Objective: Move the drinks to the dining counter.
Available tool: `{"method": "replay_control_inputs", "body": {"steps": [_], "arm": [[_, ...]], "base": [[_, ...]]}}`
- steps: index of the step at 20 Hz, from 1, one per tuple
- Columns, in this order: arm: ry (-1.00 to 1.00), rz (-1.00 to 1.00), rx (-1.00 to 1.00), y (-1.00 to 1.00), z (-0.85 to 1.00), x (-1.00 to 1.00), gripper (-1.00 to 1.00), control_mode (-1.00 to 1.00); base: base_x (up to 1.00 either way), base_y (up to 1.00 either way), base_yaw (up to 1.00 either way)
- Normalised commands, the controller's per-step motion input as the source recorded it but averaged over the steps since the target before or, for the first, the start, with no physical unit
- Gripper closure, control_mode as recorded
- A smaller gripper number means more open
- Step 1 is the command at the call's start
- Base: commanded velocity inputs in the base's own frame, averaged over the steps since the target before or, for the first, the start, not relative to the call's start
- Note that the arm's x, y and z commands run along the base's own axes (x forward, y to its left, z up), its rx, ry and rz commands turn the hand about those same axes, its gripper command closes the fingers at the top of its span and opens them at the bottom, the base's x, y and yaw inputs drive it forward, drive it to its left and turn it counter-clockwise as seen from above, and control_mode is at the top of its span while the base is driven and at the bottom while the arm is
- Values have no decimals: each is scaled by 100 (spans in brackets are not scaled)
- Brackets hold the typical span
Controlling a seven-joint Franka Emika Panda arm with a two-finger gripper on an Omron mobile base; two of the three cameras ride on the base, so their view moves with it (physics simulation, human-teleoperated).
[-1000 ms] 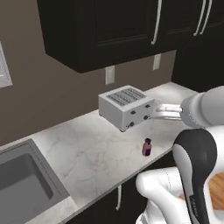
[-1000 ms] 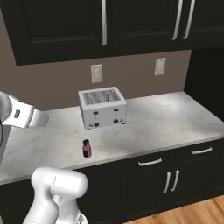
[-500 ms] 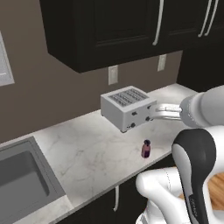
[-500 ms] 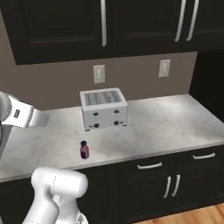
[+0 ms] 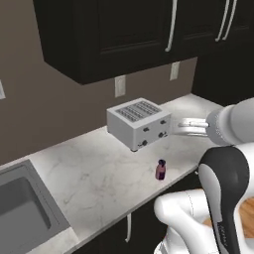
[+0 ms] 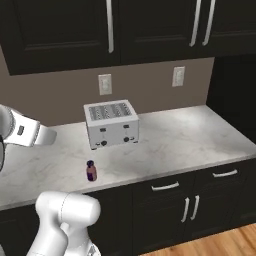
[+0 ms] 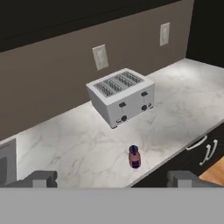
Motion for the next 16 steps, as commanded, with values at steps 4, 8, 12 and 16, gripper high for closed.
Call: {"method": "replay_control_inputs", "body": {"steps": [4, 8, 12, 16], "arm": [[0, 0, 0, 0, 0, 0, -100, 100], [0, 0, 0, 0, 0, 0, -100, 100], [-2, -13, 6, -4, -14, 1, -100, -100], [-8, 7, 5, -44, -4, 0, -100, -100]], "base": [[38, 0, -45], [36, 2, -43], [6, 0, -9], [0, 0, 0]]}}
